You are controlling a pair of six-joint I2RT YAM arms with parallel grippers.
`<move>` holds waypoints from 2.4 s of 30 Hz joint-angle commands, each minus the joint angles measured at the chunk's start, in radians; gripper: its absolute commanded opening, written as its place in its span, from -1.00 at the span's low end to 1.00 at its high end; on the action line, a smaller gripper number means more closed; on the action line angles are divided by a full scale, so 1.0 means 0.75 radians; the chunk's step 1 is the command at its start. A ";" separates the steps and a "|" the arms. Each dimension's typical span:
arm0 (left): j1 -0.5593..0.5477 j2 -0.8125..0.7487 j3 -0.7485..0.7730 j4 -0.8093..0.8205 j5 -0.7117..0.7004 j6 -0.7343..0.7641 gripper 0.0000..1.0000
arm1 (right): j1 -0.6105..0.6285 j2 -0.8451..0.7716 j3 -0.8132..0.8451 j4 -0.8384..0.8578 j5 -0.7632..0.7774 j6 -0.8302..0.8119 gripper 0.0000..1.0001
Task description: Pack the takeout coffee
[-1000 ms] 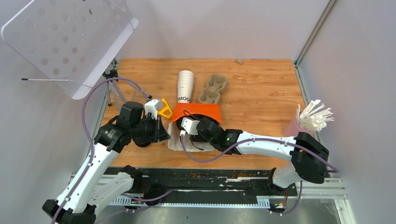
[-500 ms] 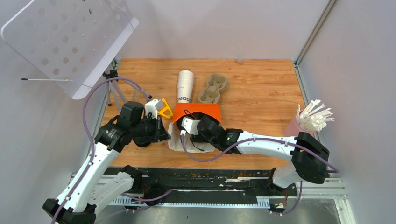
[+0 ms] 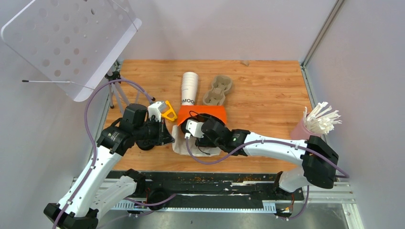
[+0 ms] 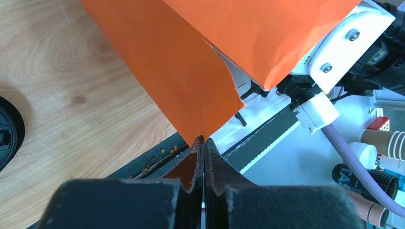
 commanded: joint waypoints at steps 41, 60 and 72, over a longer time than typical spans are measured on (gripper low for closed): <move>-0.004 -0.012 0.040 0.129 0.097 -0.118 -1.00 | 0.012 -0.162 0.197 -0.331 -0.049 0.192 0.86; -0.004 -0.017 0.072 0.173 0.123 -0.176 -1.00 | 0.021 -0.222 0.301 -0.502 -0.143 0.263 0.63; -0.004 -0.006 0.112 0.180 0.135 -0.233 -1.00 | 0.040 -0.259 0.375 -0.572 -0.222 0.302 0.26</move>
